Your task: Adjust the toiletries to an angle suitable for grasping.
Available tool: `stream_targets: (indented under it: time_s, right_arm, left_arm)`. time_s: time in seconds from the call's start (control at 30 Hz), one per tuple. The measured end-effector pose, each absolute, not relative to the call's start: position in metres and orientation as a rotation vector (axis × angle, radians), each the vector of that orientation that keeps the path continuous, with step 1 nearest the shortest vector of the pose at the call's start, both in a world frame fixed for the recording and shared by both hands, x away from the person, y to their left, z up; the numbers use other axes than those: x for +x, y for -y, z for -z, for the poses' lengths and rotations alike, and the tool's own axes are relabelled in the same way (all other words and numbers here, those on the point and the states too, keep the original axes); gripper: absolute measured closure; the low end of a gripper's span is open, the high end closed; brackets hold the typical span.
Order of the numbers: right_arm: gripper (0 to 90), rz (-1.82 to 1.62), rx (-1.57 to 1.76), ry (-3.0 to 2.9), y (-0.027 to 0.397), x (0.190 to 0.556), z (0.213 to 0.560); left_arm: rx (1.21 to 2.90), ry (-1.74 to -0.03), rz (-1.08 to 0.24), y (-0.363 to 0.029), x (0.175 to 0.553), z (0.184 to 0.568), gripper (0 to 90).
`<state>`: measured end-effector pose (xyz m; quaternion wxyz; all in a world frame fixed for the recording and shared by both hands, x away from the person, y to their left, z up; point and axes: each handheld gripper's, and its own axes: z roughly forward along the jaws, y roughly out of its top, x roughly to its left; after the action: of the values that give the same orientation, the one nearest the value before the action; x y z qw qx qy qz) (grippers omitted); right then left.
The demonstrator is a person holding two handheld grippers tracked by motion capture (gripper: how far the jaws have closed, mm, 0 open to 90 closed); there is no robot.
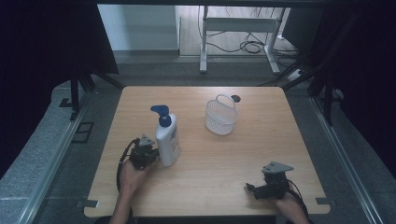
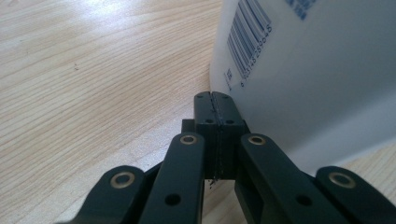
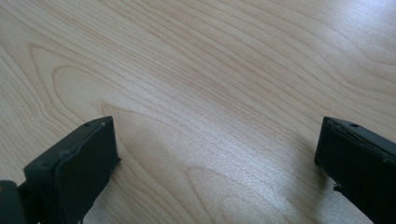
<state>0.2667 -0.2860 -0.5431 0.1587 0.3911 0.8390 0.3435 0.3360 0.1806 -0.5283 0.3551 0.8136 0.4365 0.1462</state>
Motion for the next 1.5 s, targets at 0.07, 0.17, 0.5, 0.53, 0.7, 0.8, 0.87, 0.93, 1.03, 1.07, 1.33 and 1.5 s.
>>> stream_targets:
  time_s: [0.07,0.17,0.5,0.53,0.7,0.8,0.87,0.93,1.03,1.07,1.33,1.5]
  right_arm:
    - [0.0,-0.982,1.119,-2.399,0.286,0.267,0.543]
    - [0.0,-0.982,1.119,-2.399,0.286,0.267,0.543]
    - [0.0,-0.982,1.119,-2.399,0.286,0.267,0.543]
    - [0.0,-0.982,1.119,-2.399,0.286,0.267,0.543]
    - [0.0,-0.982,1.119,-2.399,0.286,0.267,0.543]
    - [0.0,-0.982,1.119,-2.399,0.286,0.267,0.543]
    - [0.0,-0.982,1.119,-2.399,0.286,0.267,0.543]
    - [0.0,-0.982,1.118,-2.399,0.286,0.267,0.543]
    - [0.0,-0.982,1.119,-2.399,0.286,0.267,0.543]
    - [0.0,-0.982,1.119,-2.399,0.286,0.267,0.543]
    - [0.0,-0.982,1.119,-2.399,0.286,0.267,0.543]
    - [0.0,-0.982,1.119,-2.399,0.286,0.267,0.543]
  left_arm:
    - [2.102,-1.127,-0.379,-0.180,0.336,0.528,89.3]
    - [2.104,-1.123,-0.379,-0.179,0.336,0.528,89.2]
    - [2.105,-1.094,-0.380,-0.174,0.333,0.526,89.3]
    - [2.103,-1.091,-0.378,-0.173,0.333,0.526,89.3]
    - [2.107,-1.079,-0.379,-0.168,0.332,0.525,89.2]
    - [2.112,-1.066,-0.377,-0.165,0.332,0.524,89.3]
    - [2.112,-1.064,-0.375,-0.164,0.331,0.524,89.2]
    - [2.121,-1.049,-0.373,-0.161,0.331,0.524,89.2]
    - [2.129,-1.036,-0.372,-0.158,0.330,0.523,89.2]
    - [2.129,-1.036,-0.372,-0.158,0.330,0.523,89.3]
    - [2.144,-1.009,-0.366,-0.149,0.326,0.522,89.2]
    - [2.161,-0.985,-0.362,-0.142,0.324,0.522,89.2]
